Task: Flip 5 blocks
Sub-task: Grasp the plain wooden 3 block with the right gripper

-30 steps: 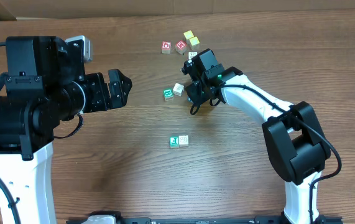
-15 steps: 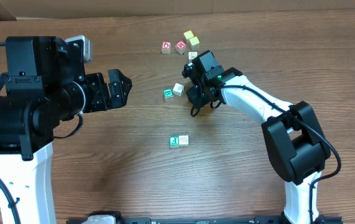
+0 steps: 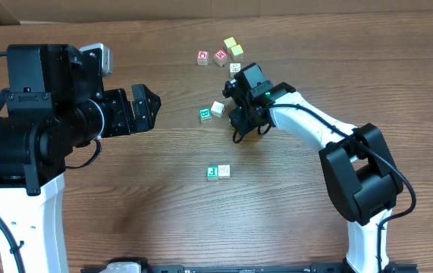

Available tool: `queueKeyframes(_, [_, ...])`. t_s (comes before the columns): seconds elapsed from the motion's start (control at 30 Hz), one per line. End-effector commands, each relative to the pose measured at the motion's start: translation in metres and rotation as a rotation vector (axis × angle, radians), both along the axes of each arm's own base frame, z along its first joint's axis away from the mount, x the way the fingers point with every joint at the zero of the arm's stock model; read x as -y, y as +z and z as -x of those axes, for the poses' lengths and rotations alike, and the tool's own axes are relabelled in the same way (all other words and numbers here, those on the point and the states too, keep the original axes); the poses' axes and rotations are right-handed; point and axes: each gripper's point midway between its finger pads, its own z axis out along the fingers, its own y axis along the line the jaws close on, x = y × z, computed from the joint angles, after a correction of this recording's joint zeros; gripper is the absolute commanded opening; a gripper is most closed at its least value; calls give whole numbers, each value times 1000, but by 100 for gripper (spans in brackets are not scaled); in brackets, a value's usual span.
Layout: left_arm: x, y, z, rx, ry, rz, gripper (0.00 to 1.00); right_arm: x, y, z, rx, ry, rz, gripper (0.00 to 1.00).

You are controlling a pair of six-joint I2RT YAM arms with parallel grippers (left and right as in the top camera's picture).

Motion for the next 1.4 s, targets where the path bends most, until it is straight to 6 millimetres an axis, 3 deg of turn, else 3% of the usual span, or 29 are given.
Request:
queueKeyframes(0.0, [-1, 8, 1, 28, -6, -3, 99, -1, 0, 6, -22, 4, -8, 42])
queueKeyframes(0.73, [-1, 8, 1, 28, -6, -3, 100, -5, 3, -1, 4, -15, -30, 52])
queueKeyframes(1.37, [-1, 8, 1, 29, -6, -3, 99, -5, 2, -1, 5, -16, -30, 53])
